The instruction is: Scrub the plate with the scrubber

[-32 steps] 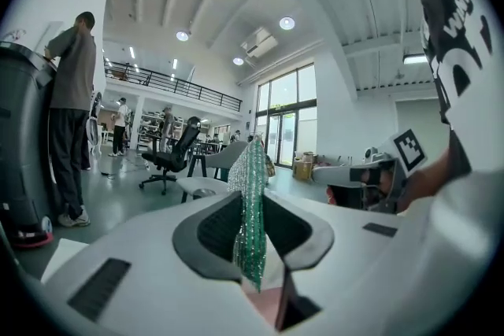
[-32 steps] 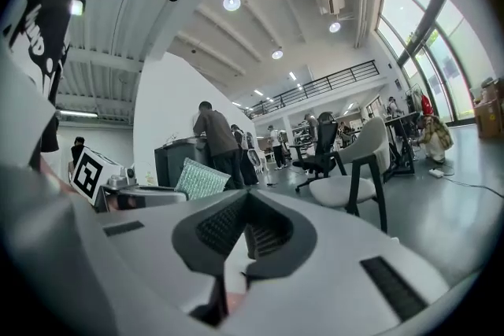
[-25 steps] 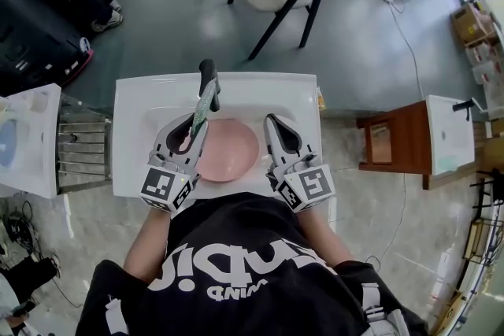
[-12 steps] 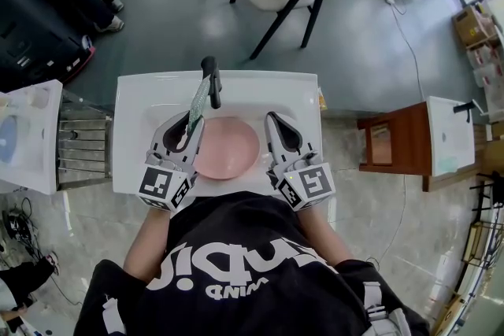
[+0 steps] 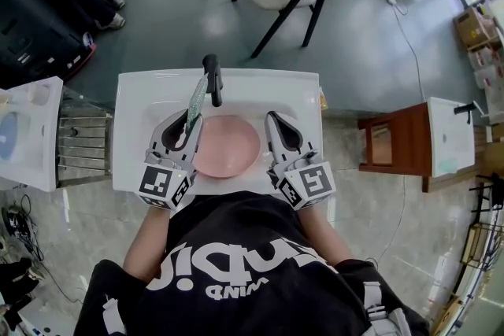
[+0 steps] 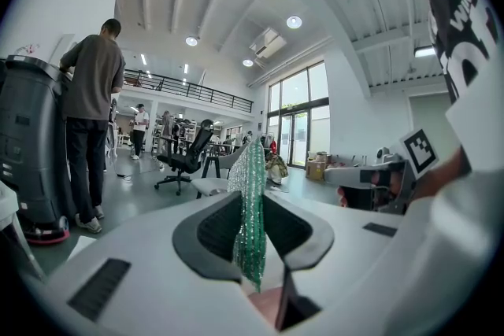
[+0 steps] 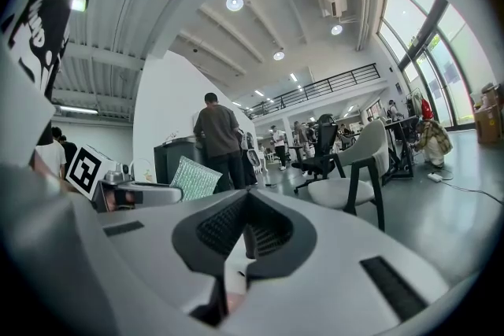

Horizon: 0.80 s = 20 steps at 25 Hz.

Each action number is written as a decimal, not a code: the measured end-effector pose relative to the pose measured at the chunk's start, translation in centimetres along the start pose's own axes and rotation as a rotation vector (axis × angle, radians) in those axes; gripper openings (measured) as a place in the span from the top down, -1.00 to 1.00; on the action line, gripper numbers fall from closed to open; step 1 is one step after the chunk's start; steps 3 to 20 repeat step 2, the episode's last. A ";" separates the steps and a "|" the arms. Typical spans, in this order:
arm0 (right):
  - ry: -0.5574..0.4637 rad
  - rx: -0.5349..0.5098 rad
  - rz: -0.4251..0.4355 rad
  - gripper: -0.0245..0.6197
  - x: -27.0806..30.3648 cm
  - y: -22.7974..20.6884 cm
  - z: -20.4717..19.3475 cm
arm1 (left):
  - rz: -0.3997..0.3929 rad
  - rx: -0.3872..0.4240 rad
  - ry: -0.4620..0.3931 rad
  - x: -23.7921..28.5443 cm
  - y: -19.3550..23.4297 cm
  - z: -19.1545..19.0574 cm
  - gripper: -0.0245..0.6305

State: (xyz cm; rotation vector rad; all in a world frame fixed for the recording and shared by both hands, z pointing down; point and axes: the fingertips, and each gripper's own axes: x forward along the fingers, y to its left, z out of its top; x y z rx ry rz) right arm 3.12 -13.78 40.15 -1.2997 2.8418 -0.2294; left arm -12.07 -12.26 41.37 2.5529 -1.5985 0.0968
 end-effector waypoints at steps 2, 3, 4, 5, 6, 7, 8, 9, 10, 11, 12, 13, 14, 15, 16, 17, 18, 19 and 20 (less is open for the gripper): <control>0.003 0.001 0.001 0.87 0.1 0.1 -0.1 | 0.003 -0.001 0.001 0.0 0.2 0.0 0.65; 0.003 0.001 0.001 0.87 0.1 0.1 -0.1 | 0.003 -0.001 0.001 0.0 0.2 0.0 0.65; 0.003 0.001 0.001 0.87 0.1 0.1 -0.1 | 0.003 -0.001 0.001 0.0 0.2 0.0 0.65; 0.003 0.001 0.001 0.87 0.1 0.1 -0.1 | 0.003 -0.001 0.001 0.0 0.2 0.0 0.65; 0.003 0.001 0.001 0.87 0.1 0.1 -0.1 | 0.003 -0.001 0.001 0.0 0.2 0.0 0.65; 0.003 0.001 0.001 0.87 0.1 0.1 -0.1 | 0.003 -0.001 0.001 0.0 0.2 0.0 0.65; 0.003 0.001 0.001 0.87 0.1 0.1 -0.1 | 0.003 -0.001 0.001 0.0 0.2 0.0 0.65; 0.003 0.001 0.001 0.87 0.1 0.1 -0.1 | 0.003 -0.001 0.001 0.0 0.2 0.0 0.65; 0.003 0.001 0.001 0.87 0.1 0.1 -0.1 | 0.003 -0.001 0.001 0.0 0.2 0.0 0.65; 0.003 0.001 0.001 0.87 0.1 0.1 -0.1 | 0.003 -0.001 0.001 0.0 0.2 0.0 0.65; 0.003 0.001 0.001 0.87 0.1 0.1 -0.1 | 0.003 -0.001 0.001 0.0 0.2 0.0 0.65; 0.003 0.001 0.001 0.87 0.1 0.1 -0.1 | 0.003 -0.001 0.001 0.0 0.2 0.0 0.65; 0.003 0.001 0.001 0.87 0.1 0.1 -0.1 | 0.003 -0.001 0.001 0.0 0.2 0.0 0.65; 0.003 0.001 0.001 0.87 0.1 0.1 -0.1 | 0.003 -0.001 0.001 0.0 0.2 0.0 0.65; 0.003 0.001 0.001 0.87 0.1 0.1 -0.1 | 0.003 -0.001 0.001 0.0 0.2 0.0 0.65; 0.003 0.001 0.001 0.87 0.1 0.1 -0.1 | 0.003 -0.001 0.001 0.0 0.2 0.0 0.65; 0.003 0.001 0.001 0.87 0.1 0.1 -0.1 | 0.003 -0.001 0.001 0.0 0.2 0.0 0.65; 0.003 0.001 0.001 0.87 0.1 0.1 -0.1 | 0.003 -0.001 0.001 0.0 0.2 0.0 0.65; 0.003 0.001 0.001 0.87 0.1 0.1 -0.1 | 0.003 -0.001 0.001 0.0 0.2 0.0 0.65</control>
